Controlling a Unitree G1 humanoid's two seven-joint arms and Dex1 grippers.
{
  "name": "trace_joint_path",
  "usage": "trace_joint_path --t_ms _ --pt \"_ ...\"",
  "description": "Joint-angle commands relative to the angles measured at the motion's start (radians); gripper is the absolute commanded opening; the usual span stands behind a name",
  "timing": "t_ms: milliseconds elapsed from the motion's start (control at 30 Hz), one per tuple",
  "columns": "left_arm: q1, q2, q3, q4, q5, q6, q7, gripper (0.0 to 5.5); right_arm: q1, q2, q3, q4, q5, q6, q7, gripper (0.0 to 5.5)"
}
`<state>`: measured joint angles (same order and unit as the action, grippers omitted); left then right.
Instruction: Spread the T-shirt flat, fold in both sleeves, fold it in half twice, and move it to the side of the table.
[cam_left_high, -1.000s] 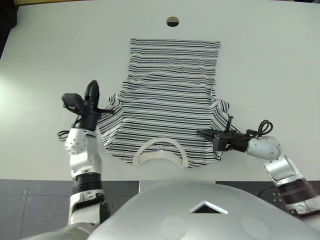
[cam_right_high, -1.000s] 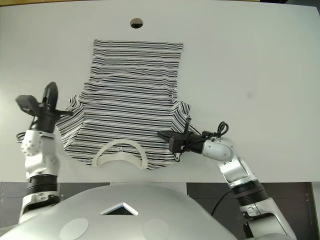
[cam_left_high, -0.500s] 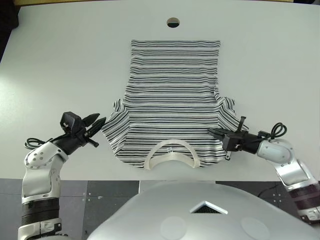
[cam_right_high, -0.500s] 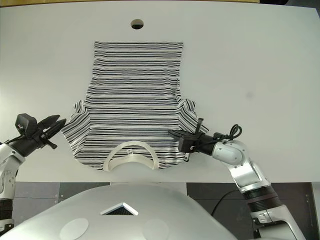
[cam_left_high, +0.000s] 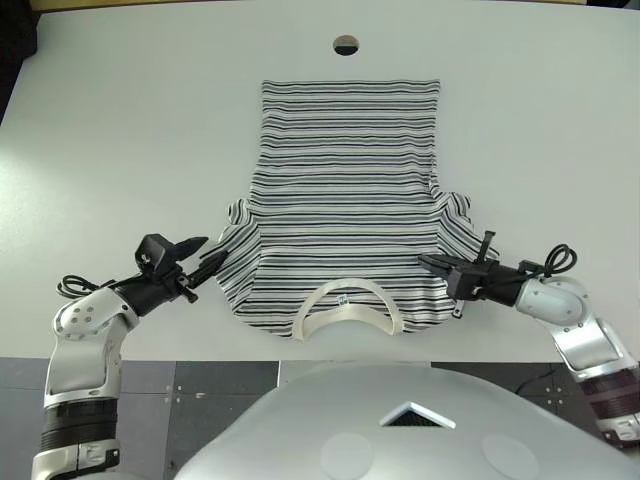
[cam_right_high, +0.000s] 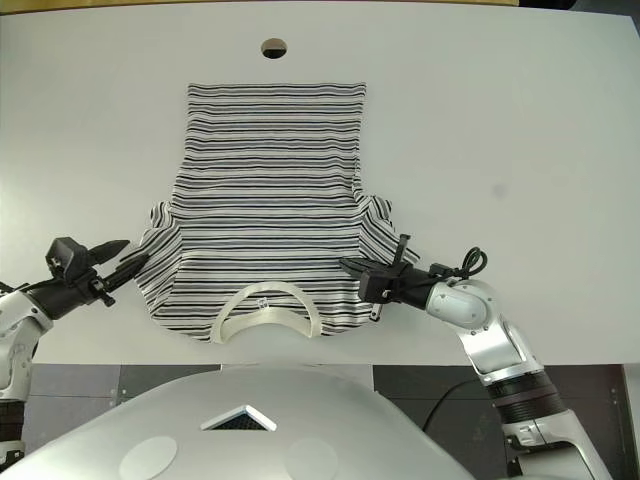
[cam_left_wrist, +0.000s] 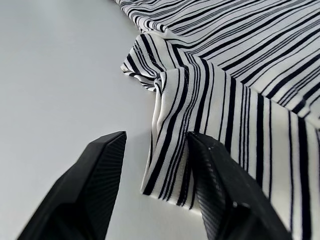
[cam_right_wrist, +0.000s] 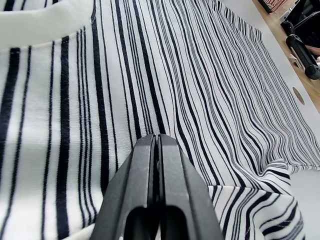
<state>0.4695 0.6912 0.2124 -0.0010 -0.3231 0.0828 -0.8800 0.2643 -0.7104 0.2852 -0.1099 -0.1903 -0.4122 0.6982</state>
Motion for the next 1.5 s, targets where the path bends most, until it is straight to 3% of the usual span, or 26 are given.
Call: trace_joint_path --t_ms 33,367,567,733,900,1167,1200,1433,1500 --pt "0.041 0.015 -0.044 0.049 0.043 0.036 -0.023 1.74 -0.02 0.008 -0.031 -0.013 0.004 -0.01 -0.028 0.1" --pt "0.039 -0.007 -0.052 0.011 -0.01 0.032 -0.054 0.12 -0.137 0.137 -0.221 -0.095 0.219 -0.021 -0.182 0.1" --pt "0.055 -0.022 -0.004 -0.18 -0.156 0.072 -0.087 0.12 -0.126 0.147 -0.234 -0.099 0.228 -0.008 -0.177 0.1" --pt "0.032 -0.038 -0.043 -0.286 -0.177 0.117 -0.062 0.12 -0.117 0.148 -0.229 -0.079 0.196 0.002 -0.181 0.1" --pt "-0.053 -0.124 -0.214 -0.327 -0.09 0.116 -0.002 0.12 -0.097 0.146 -0.209 -0.046 0.181 -0.006 -0.161 0.1" --pt "-0.095 -0.168 -0.339 -0.34 -0.022 0.146 0.058 0.12 0.04 0.114 -0.264 -0.045 0.21 0.156 -0.144 0.1" --pt "-0.091 -0.168 -0.339 -0.345 -0.022 0.151 0.066 0.39 0.066 0.107 -0.274 -0.067 0.224 0.196 -0.136 0.1" --pt "-0.071 -0.163 -0.363 -0.349 0.012 0.159 0.087 1.63 0.175 0.107 -0.373 -0.194 0.381 0.549 -0.125 1.49" --pt "-0.066 -0.168 -0.351 -0.352 0.003 0.161 0.097 1.71 0.194 0.114 -0.398 -0.22 0.413 0.624 -0.132 1.86"
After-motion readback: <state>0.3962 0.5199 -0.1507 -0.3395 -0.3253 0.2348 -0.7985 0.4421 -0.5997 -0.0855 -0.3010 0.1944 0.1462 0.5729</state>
